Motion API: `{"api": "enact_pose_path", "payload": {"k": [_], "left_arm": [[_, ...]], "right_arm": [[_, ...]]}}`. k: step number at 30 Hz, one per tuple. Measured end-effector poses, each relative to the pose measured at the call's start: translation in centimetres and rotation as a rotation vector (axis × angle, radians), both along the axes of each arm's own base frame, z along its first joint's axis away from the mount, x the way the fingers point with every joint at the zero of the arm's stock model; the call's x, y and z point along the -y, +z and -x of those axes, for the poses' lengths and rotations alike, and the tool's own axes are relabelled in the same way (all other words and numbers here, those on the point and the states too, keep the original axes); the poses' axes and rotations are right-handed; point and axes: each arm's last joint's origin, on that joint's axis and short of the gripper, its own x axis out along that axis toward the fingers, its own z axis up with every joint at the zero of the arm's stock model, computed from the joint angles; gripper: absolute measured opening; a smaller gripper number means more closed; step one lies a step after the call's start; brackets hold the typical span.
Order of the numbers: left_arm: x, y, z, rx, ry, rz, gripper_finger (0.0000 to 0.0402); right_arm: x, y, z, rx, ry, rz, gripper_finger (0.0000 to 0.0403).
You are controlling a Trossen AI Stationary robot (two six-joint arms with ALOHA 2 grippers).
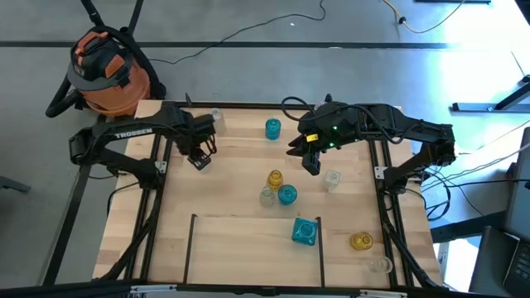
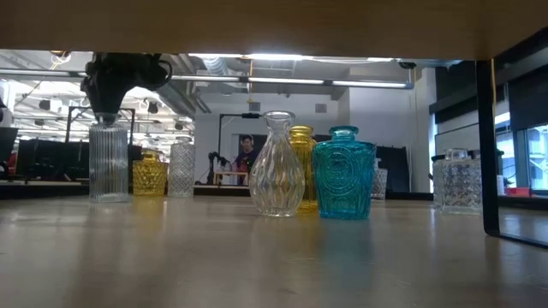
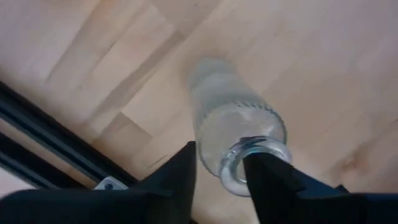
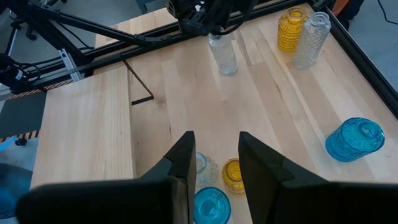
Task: Sort vases onto shelf
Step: Put the transparent vase on the shelf
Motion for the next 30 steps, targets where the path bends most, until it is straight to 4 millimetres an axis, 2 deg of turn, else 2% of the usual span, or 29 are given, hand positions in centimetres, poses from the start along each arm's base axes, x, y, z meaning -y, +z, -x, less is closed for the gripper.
{"api": "enact_pose_path", "payload": {"k": [4,9,14,20,23,26,30], "left_arm": [[-0.1,0.2,-0.3,0.025,-0.001,-0.001,0.0032],[-0.3,0.2,-0.2,0.048,-0.011,0.038,0.003],[-0.3,1.7,-0.2,0.012,-0.036,0.029,0.003],[0.1,6.8,0.0,0.033,-0.068,0.002,0.003],[1.0,10.0,-0.2,0.138,-0.112,0.007,0.003],[2.6,13.1,-0.8,0.298,-0.167,0.077,0.003],[5.6,16.7,-0.7,0.452,-0.239,0.19,0.003]], "right_arm": [[0.0,0.0,0.0,0.0,0.003,0.004,0.0085],[0.1,0.0,0.0,0.0,-0.032,0.034,0.0085],[0.1,0.0,0.0,0.003,-0.031,0.032,0.0085],[0.1,0.1,0.0,0.007,-0.031,0.032,0.0085],[0.1,0.1,0.0,0.007,-0.031,0.032,0.0085],[0.1,0.1,0.0,0.007,-0.031,0.032,0.0085],[0.1,0.1,0.0,0.007,-0.03,0.033,0.0085]]}}
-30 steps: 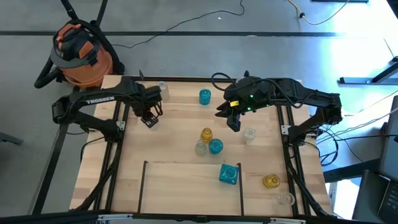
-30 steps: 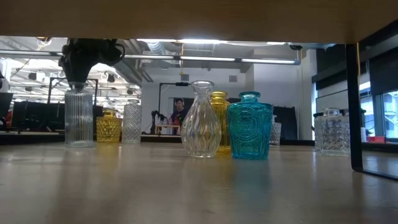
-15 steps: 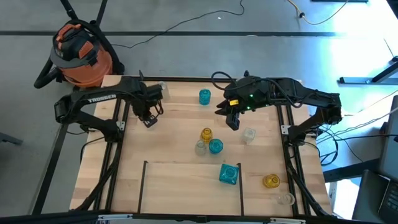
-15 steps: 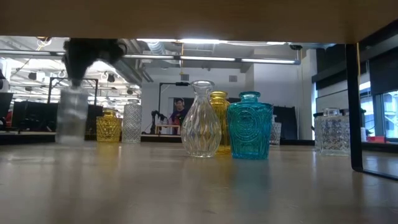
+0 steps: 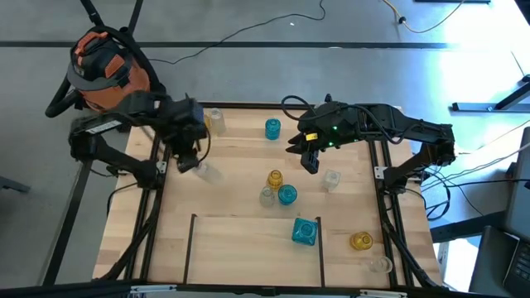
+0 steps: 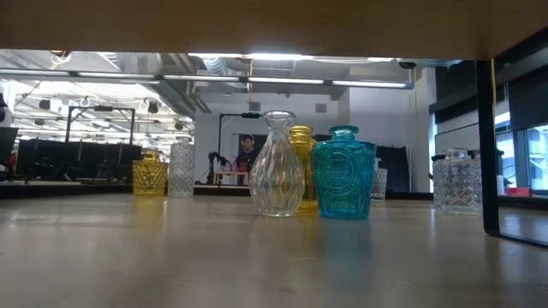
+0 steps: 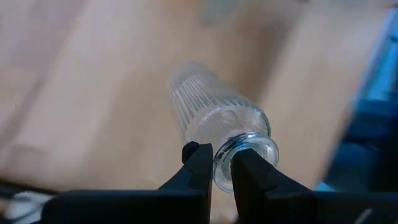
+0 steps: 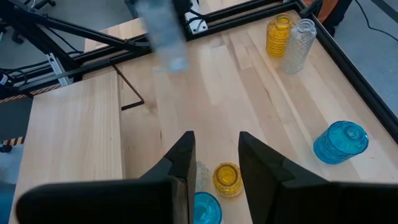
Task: Sort vases onto shelf
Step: Put the transparent vase on the shelf
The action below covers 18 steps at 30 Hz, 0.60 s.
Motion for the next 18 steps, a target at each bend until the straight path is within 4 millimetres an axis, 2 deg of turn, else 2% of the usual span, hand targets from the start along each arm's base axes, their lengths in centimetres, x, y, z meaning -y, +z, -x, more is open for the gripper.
{"api": "enact_pose_path", "payload": {"k": [4,8,13,18], "left_arm": [[2.9,2.1,0.0,0.037,-0.012,0.068,0.003],[6.1,3.0,-0.2,-0.002,-0.021,0.134,0.003],[10.1,1.8,-2.4,-0.111,-0.074,0.134,0.003],[13.0,-0.2,-5.1,-0.21,-0.153,0.118,0.003]], "right_arm": [[0.0,0.0,0.0,0.0,0.0,0.0,0.0085],[0.0,0.0,0.0,0.001,0.0,0.0,0.0085],[0.0,0.0,0.0,0.001,0.0,0.0,0.0085],[0.0,0.0,0.0,0.001,0.0,0.0,0.0085]]}}
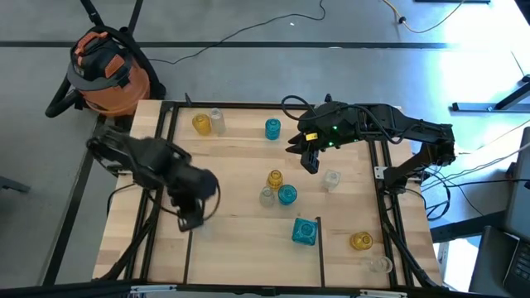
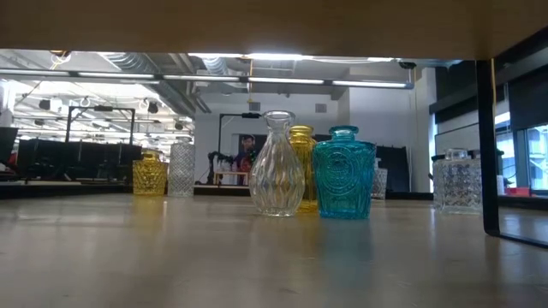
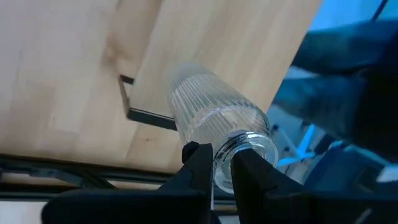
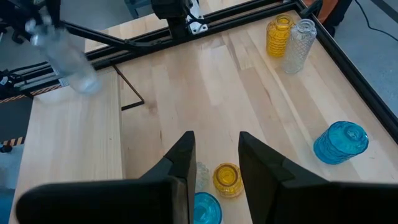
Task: Sort vases onto shelf
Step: Put the transparent vase on the shelf
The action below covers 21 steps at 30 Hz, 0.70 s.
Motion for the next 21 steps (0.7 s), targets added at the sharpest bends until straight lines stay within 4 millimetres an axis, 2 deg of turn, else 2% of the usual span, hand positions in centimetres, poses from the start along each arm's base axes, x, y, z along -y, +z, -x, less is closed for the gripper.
{"api": "enact_pose_path", "payload": {"k": [7,16,21], "left_arm": [[1.2,-1.9,-2.1,-0.05,-0.052,-0.033,0.0029],[1.1,-2.1,-2.4,-0.063,-0.041,-0.025,0.0029],[1.1,-2.2,-2.4,-0.078,-0.041,-0.017,0.0081]], "right_arm": [[0.0,0.0,0.0,0.0,0.0,0.0,0.0085],[0.0,0.0,0.0,0.0,0.0,0.0,0.0085],[0.0,0.0,0.0,0.0,0.0,0.0,0.0085]]}}
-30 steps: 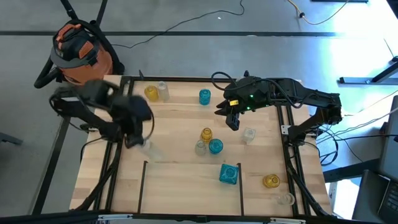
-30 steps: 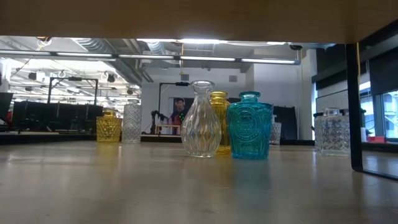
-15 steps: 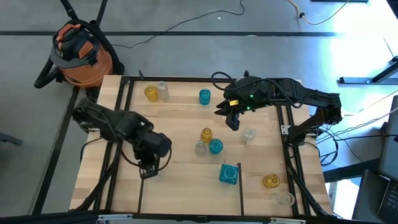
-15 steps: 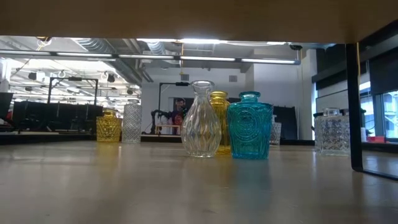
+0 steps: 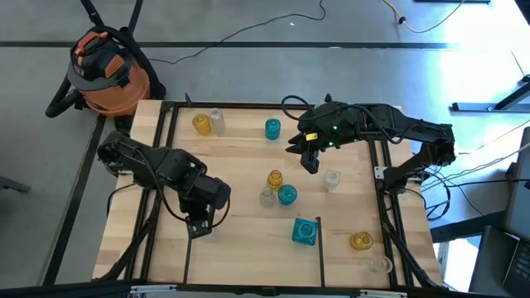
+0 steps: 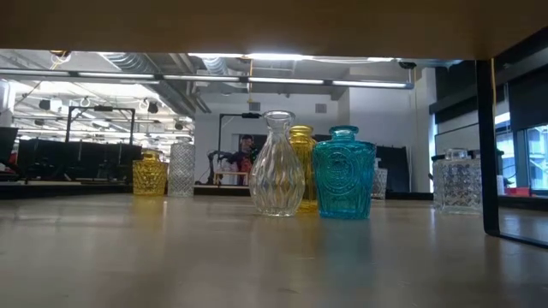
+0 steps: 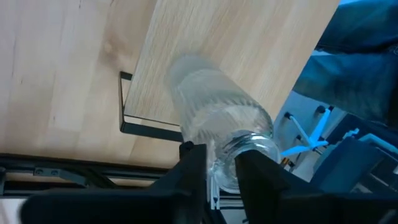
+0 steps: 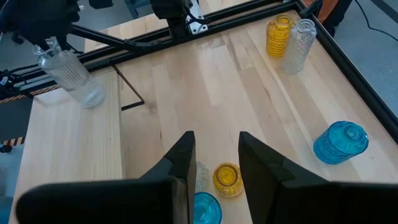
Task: Sort vases onto shelf
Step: Put the transparent vase on the shelf
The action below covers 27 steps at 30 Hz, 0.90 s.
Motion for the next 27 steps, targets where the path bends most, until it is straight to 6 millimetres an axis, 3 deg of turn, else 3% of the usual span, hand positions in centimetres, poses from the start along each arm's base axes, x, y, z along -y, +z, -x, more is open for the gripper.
{"api": "enact_pose_path", "payload": {"k": [7,27], "left_arm": [[0.02,-0.05,-0.05,-0.008,0.02,0.002,0.0122],[-0.45,-0.02,-0.24,-0.036,0.055,0.041,0.0127]], "right_arm": [[0.0,0.0,0.0,0.0,0.0,0.0,0.0085],[0.0,0.0,0.0,0.0,0.0,0.0,0.0085]]}}
